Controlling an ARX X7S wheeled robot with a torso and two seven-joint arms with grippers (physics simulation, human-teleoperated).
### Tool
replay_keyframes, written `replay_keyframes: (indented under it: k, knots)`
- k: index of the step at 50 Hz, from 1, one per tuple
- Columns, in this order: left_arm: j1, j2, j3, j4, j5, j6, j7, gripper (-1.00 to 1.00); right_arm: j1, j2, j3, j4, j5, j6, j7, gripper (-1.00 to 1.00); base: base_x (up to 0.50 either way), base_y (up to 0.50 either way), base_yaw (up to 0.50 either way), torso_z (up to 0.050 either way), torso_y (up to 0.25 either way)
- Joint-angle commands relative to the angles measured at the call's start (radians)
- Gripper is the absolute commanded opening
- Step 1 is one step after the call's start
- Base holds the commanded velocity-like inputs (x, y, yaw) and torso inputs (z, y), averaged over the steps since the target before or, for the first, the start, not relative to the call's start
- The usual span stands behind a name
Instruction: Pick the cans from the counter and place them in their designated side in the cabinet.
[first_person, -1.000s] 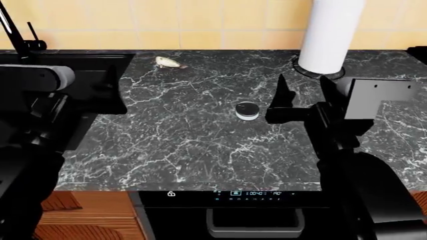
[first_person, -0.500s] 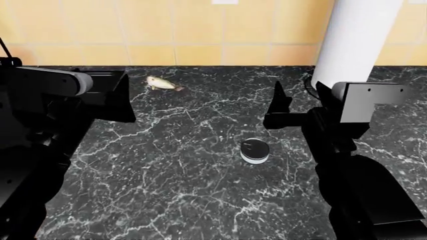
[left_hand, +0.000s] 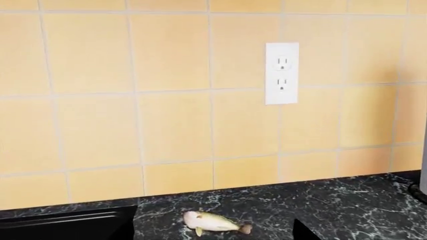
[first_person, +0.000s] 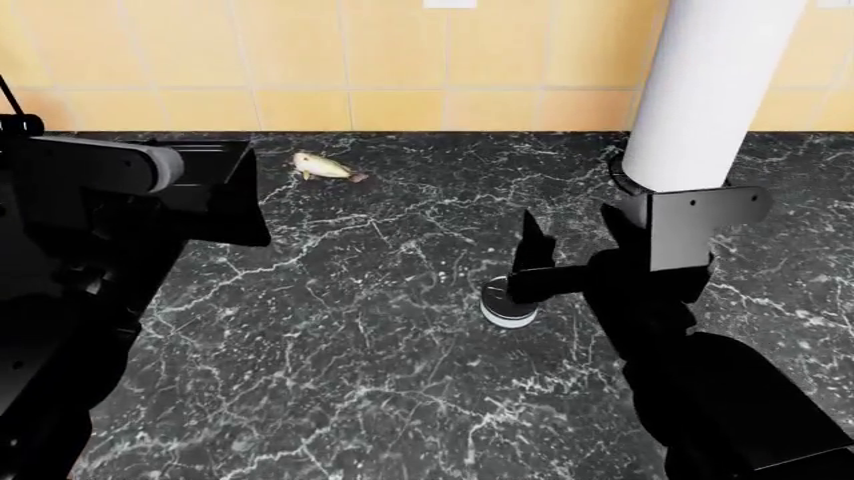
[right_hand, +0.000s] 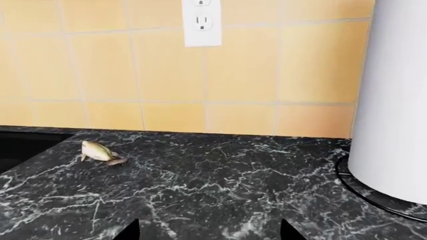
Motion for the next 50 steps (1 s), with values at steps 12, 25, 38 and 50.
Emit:
replay_keyframes:
  k: [12, 25, 38, 50]
  knots:
    - [0.006, 0.001, 0.0, 0.002, -0.011, -0.001, -0.008, 1.0, -0.021, 0.02, -0.007, -0.04, 0.042, 0.125, 0.022, 1.0, 0.0, 0.0, 0.0, 0.0, 0.0]
    - [0.014, -0.002, 0.003, 0.003, -0.011, 0.006, -0.011, 1.0, -0.021, 0.024, -0.013, -0.044, 0.068, 0.162, 0.02, 1.0, 0.0, 0.0, 0.0, 0.0, 0.0]
    - [0.016, -0.002, 0.007, 0.001, -0.012, 0.011, -0.014, 1.0, -0.019, 0.028, -0.004, -0.071, 0.103, 0.214, 0.018, 1.0, 0.0, 0.0, 0.0, 0.0, 0.0]
    - [0.014, -0.003, 0.01, 0.003, -0.018, 0.009, -0.018, 1.0, -0.007, 0.025, 0.028, -0.122, 0.161, 0.313, 0.019, 1.0, 0.0, 0.0, 0.0, 0.0, 0.0]
